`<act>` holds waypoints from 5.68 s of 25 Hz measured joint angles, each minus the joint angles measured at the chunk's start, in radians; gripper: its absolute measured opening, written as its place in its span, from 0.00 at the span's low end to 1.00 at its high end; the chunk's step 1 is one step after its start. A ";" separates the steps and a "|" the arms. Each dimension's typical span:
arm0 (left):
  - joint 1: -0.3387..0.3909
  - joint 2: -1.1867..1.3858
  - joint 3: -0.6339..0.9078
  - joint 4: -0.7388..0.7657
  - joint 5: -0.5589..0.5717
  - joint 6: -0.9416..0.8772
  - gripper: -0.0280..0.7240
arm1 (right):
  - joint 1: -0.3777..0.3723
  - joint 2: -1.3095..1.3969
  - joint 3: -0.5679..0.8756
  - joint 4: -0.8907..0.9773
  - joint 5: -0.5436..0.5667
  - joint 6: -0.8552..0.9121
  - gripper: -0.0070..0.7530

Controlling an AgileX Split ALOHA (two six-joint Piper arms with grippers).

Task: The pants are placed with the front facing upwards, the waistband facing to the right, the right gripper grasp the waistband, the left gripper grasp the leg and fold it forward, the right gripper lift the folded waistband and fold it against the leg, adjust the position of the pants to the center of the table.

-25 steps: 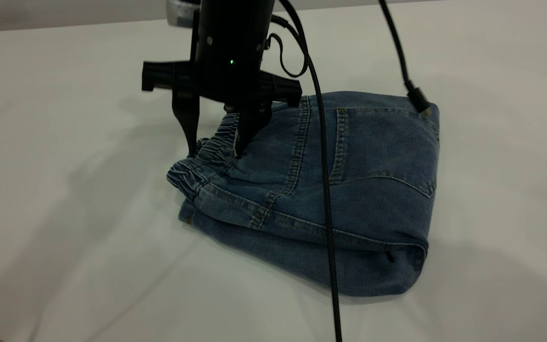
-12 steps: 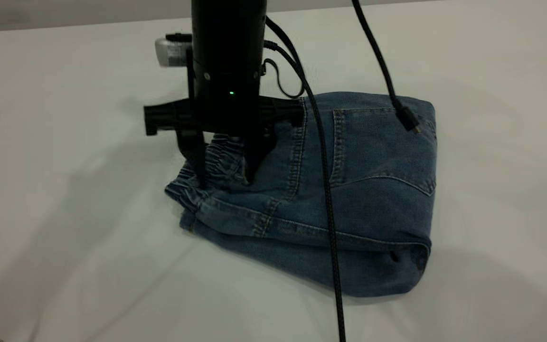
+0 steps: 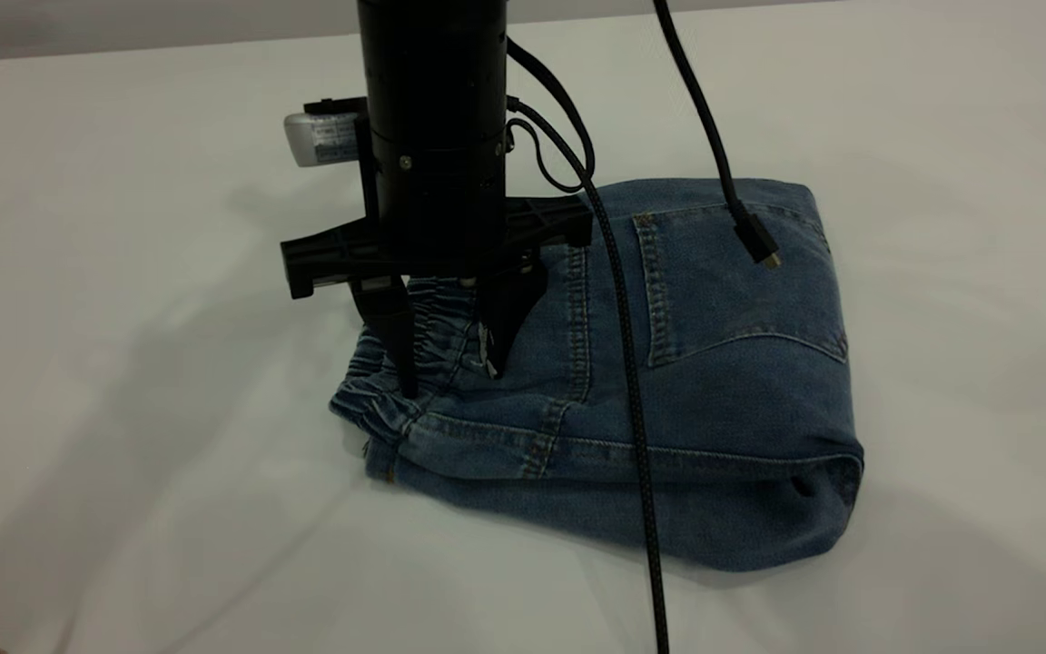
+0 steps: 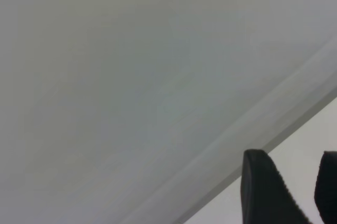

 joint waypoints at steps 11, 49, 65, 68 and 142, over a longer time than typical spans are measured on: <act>0.000 0.000 0.000 0.000 -0.002 -0.001 0.39 | 0.000 -0.156 -0.003 -0.082 0.036 -0.064 0.43; -0.001 -0.337 0.000 -0.001 0.137 -0.001 0.39 | 0.000 -1.549 0.314 -0.437 0.092 -0.247 0.39; -0.001 -0.593 0.027 -0.176 0.810 0.005 0.35 | 0.000 -2.267 1.130 -0.326 -0.086 -0.169 0.39; -0.001 -0.660 0.080 -0.230 0.851 0.030 0.35 | 0.000 -2.362 1.260 -0.323 -0.109 -0.169 0.39; 0.358 -1.583 0.763 -0.027 0.999 -0.338 0.36 | -0.650 -2.458 1.359 -0.292 -0.054 -0.180 0.39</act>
